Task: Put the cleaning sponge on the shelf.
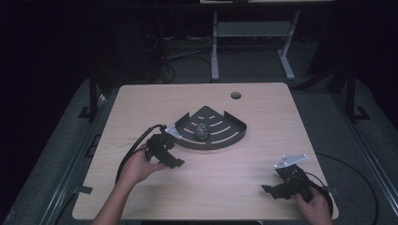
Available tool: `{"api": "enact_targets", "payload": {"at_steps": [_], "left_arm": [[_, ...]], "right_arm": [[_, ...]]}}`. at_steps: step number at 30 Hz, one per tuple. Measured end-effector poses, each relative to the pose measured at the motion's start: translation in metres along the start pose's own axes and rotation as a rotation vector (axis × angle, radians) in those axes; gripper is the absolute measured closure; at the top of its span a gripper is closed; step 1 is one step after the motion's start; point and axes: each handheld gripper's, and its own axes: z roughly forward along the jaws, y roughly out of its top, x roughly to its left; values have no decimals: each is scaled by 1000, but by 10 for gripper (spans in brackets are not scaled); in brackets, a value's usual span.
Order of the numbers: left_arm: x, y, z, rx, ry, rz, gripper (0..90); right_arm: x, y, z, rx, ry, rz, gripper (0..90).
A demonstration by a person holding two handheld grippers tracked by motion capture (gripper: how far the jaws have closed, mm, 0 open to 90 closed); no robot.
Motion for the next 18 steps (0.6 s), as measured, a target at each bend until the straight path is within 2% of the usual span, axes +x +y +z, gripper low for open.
{"api": "enact_targets", "payload": {"at_steps": [18], "left_arm": [[-7,-21,-4,-16,15,-23,209]], "right_arm": [[2,0,1,2,1,-3,144]]}}
